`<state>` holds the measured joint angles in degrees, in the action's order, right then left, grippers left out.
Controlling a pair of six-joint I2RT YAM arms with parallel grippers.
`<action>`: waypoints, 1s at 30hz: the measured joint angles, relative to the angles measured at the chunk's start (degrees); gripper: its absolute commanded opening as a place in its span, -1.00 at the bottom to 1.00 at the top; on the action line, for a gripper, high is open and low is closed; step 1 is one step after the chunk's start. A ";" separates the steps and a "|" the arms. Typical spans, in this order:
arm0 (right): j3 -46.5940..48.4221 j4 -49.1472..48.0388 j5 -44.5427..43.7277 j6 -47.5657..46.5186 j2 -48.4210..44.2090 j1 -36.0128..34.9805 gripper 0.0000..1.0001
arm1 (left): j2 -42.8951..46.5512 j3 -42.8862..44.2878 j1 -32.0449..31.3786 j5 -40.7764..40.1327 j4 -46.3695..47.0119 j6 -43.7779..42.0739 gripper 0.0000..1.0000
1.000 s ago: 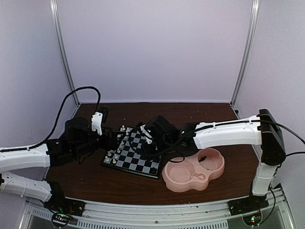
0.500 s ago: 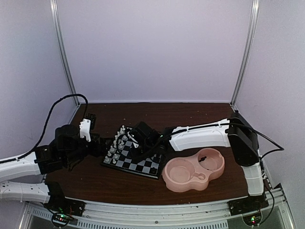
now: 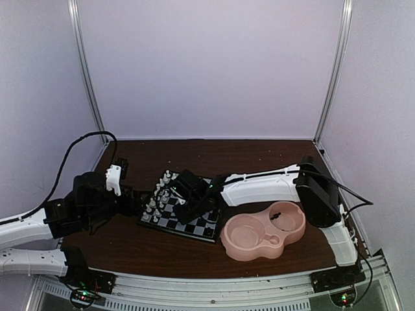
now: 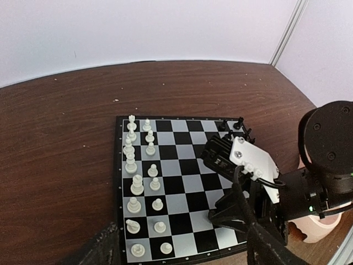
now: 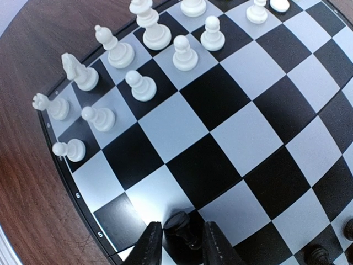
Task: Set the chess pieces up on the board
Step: Place the pawn on the chessboard.
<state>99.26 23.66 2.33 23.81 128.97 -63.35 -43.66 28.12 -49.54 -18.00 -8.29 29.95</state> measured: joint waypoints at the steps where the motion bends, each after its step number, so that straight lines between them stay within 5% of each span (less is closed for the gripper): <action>1: 0.00 0.22 0.00 -0.04 0.15 0.00 -0.43 | 0.00 -0.04 0.00 0.00 -0.07 0.09 0.60; 21: -0.57 0.00 0.44 -2.01 0.33 0.00 -0.52 | -0.15 -0.37 0.00 0.00 -1.31 0.63 0.60; 30: -3.80 -2.29 0.66 -3.52 -1.25 0.00 -0.77 | -0.98 -0.37 0.00 0.02 -1.29 0.61 0.60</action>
<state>95.46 21.37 2.98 20.29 127.72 -63.35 -44.64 27.75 -49.54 -17.98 -9.58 30.57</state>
